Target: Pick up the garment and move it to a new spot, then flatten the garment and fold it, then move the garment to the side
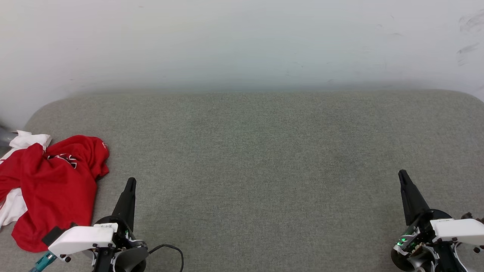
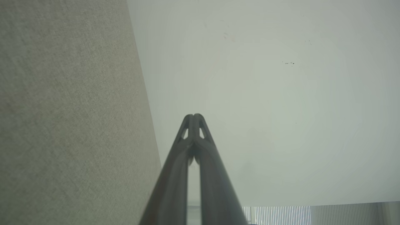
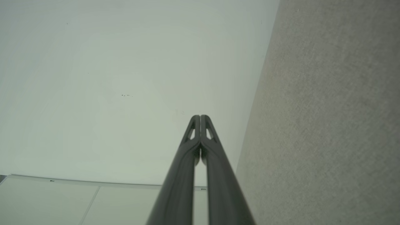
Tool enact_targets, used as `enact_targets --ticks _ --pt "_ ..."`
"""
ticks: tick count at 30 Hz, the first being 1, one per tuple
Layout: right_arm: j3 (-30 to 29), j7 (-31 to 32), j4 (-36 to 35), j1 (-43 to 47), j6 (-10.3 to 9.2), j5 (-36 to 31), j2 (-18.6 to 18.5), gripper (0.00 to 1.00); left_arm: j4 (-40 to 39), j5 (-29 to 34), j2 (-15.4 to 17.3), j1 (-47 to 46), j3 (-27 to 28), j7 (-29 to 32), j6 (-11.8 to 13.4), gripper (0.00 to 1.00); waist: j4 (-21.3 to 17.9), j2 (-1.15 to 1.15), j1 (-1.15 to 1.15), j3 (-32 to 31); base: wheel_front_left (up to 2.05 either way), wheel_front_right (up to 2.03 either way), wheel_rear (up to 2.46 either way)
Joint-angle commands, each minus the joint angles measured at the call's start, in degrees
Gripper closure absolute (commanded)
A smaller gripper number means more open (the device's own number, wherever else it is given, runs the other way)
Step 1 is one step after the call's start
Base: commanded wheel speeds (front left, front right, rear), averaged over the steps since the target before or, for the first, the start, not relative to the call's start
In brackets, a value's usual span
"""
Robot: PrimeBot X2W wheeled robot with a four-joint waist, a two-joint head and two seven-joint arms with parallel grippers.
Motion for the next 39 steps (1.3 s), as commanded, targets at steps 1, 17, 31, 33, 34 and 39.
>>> enact_targets --ticks 1,17,31,33,34,39 --pt "0.0 0.0 0.0 -0.7 -0.02 0.2 0.1 1.00 0.0 0.0 -0.1 -0.4 0.1 0.2 -0.2 1.00 0.0 0.00 0.00 0.0 0.00 0.00 0.00" --pt "0.0 0.0 0.0 -0.7 -0.02 0.2 0.1 1.00 0.0 0.0 -0.1 -0.4 0.1 0.2 -0.2 1.00 0.0 0.00 0.00 0.0 0.00 0.00 0.00" --pt "0.7 -0.9 -0.1 0.9 -0.01 -0.5 0.0 0.00 0.0 0.4 -0.1 0.6 -1.2 -0.9 0.0 0.00 0.0 0.00 0.00 0.0 0.00 0.00 0.00" --pt "1.1 -1.5 -0.8 1.1 -0.01 -0.7 0.0 0.00 -0.5 0.7 -0.1 0.7 -2.0 -1.5 0.0 0.00 0.1 0.00 0.00 0.0 0.00 0.00 0.00" --pt "1.3 -1.8 -1.1 1.2 -0.01 -0.8 0.0 0.00 -0.8 0.8 -0.1 0.7 -2.4 -1.8 0.0 0.00 0.1 0.00 0.00 0.0 0.00 0.00 0.00" --pt "2.4 -3.3 -2.8 1.6 -0.01 -1.4 0.0 0.00 -2.6 1.8 0.2 0.9 -4.1 -3.3 0.0 0.00 0.2 0.00 0.00 0.0 0.00 0.00 0.00"
